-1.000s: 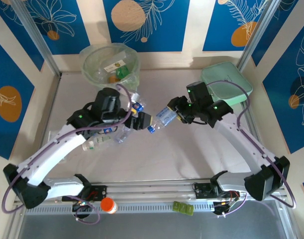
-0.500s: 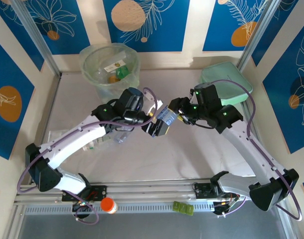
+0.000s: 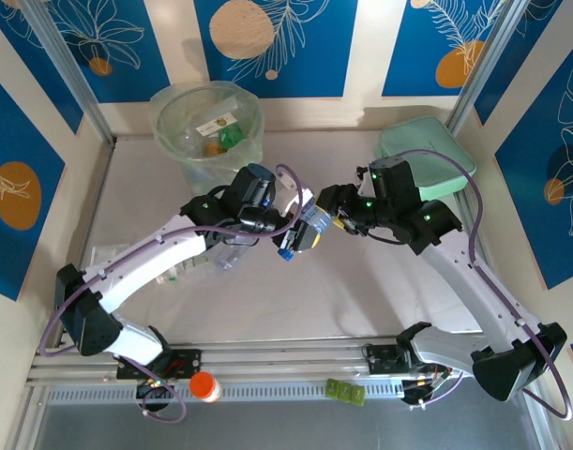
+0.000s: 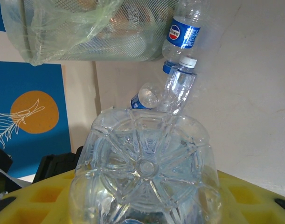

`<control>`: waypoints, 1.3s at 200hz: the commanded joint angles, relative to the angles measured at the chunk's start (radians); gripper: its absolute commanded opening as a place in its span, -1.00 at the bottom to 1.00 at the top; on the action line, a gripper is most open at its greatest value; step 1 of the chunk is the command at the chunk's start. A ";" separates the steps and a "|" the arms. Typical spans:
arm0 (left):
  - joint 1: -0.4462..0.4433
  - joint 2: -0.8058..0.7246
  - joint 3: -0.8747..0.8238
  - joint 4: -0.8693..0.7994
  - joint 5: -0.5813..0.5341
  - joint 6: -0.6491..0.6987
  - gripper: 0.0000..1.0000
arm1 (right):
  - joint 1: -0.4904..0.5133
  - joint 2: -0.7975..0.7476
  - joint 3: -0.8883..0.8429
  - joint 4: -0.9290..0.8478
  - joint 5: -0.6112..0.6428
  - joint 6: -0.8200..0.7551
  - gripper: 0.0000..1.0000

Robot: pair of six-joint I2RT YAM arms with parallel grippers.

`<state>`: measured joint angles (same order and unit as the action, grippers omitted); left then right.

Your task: Put the plastic bottles in the bin

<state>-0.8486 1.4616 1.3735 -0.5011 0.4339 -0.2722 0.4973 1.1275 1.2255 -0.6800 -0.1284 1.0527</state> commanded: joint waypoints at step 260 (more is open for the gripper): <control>0.515 0.201 0.629 -0.262 -0.419 -0.602 -0.56 | -0.172 -0.120 -0.034 -0.046 0.021 -0.100 0.83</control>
<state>-0.3595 1.5726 1.8790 -0.6624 0.1116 -0.7422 0.3294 1.0142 1.2144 -0.7109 -0.1051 0.9718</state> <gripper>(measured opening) 0.545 0.917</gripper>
